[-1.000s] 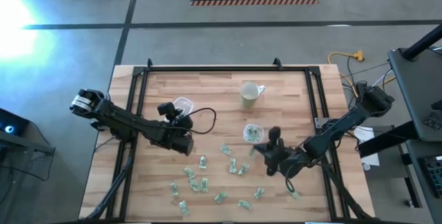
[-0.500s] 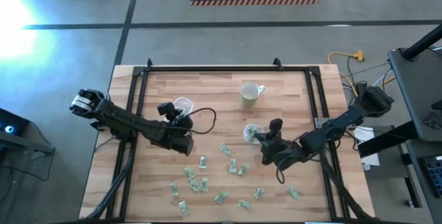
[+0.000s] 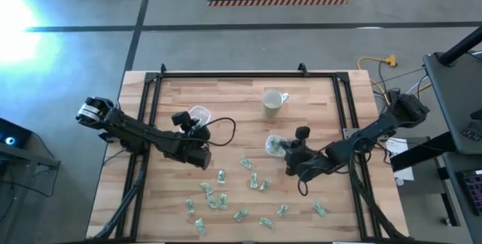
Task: Pick and place Stevia / Truvia into bins
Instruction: Put the stevia packet into the right transparent container, then put the stevia packet into the left transparent container
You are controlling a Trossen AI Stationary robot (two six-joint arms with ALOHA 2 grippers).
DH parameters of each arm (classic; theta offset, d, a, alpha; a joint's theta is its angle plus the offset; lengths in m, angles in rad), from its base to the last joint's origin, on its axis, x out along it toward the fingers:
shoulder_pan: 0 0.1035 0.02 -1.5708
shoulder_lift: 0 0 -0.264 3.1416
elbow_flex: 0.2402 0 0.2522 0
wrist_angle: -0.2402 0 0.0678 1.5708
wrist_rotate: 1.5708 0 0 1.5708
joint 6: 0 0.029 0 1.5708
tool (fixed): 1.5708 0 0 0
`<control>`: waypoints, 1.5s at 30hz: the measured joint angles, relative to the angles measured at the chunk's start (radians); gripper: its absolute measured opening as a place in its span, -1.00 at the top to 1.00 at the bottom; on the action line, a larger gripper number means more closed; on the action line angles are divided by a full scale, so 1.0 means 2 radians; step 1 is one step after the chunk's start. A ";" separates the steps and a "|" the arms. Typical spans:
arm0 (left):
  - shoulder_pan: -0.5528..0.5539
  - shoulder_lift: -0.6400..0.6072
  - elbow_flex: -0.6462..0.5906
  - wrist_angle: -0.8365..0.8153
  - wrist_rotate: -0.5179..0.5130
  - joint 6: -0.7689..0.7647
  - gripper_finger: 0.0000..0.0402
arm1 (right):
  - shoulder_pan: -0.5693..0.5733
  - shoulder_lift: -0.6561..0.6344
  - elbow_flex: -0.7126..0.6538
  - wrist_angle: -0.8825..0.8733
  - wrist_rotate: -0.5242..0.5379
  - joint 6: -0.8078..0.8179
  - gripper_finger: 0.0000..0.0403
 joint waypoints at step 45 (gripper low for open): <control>-0.034 0.000 0.012 0.040 0.120 0.042 0.17 | -0.019 -0.001 -0.008 0.002 -0.041 -0.017 0.36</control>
